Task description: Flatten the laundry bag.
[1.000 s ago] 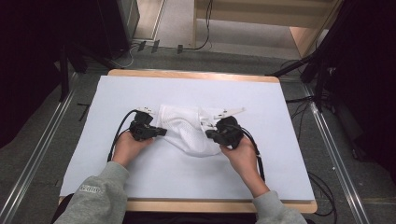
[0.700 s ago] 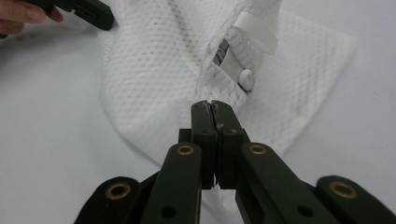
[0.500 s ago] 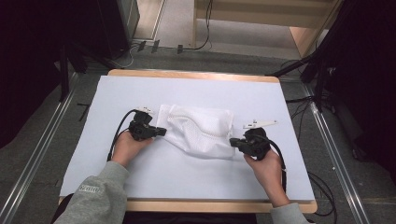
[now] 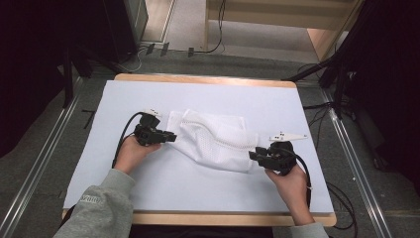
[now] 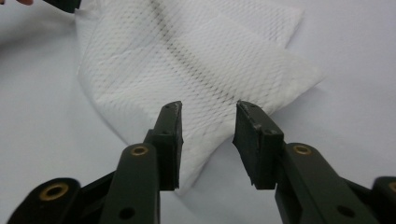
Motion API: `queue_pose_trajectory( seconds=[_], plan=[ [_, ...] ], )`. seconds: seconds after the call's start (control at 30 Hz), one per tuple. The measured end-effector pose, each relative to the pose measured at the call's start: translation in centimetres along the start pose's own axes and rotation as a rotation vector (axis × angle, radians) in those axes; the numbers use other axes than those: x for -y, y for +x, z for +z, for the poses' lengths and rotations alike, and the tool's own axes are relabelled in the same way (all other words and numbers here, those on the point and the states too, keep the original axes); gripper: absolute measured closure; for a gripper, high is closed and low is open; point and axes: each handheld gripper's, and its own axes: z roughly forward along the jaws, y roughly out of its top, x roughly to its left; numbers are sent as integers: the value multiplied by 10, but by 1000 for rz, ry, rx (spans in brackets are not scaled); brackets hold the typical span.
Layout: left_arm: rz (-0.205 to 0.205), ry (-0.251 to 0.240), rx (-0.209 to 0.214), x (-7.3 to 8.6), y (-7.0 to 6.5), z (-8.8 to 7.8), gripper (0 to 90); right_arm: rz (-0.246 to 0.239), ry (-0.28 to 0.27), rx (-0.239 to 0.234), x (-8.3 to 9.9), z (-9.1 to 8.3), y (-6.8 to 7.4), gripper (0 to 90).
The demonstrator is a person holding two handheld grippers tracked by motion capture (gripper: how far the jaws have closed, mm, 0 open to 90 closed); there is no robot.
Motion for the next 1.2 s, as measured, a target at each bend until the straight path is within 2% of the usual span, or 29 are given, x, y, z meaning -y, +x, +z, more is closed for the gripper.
queue_pose_trajectory(
  seconds=[0.07,0.17,0.3,0.43,0.53,0.63,0.73,0.77,0.83,0.93,1.07,1.1,1.13,1.2],
  plan=[
    [6,-18,6,-7,-2,-5,637,10,-10,18,-4,4,-8,607],
    [12,-36,23,-18,-3,-11,606,23,-13,28,-8,7,-14,594],
    [-6,-31,35,-29,2,-9,538,46,-23,34,-19,17,-29,568],
    [-14,-13,32,-38,9,0,468,66,2,54,-28,36,-47,539],
    [-19,-13,35,-47,13,9,456,68,12,60,-29,41,-51,514],
    [-25,0,41,-57,19,21,443,88,53,77,-27,53,-59,485],
    [-31,-11,47,-59,21,28,446,93,67,76,-25,59,-61,486],
    [-46,-14,55,-59,22,32,452,98,74,74,-25,62,-62,486],
    [-51,22,53,-57,23,41,471,98,94,70,-23,68,-62,496],
    [-31,66,36,-54,24,47,550,74,91,88,-21,71,-58,535],
    [-58,70,67,-48,27,51,772,45,89,108,-18,71,-53,700],
    [-58,78,69,-47,27,52,868,45,91,124,-17,71,-52,807],
    [-63,80,65,-45,27,53,868,45,91,124,-17,71,-52,807],
    [-68,81,85,-44,26,54,894,58,101,118,-17,70,-53,880]
  ],
)
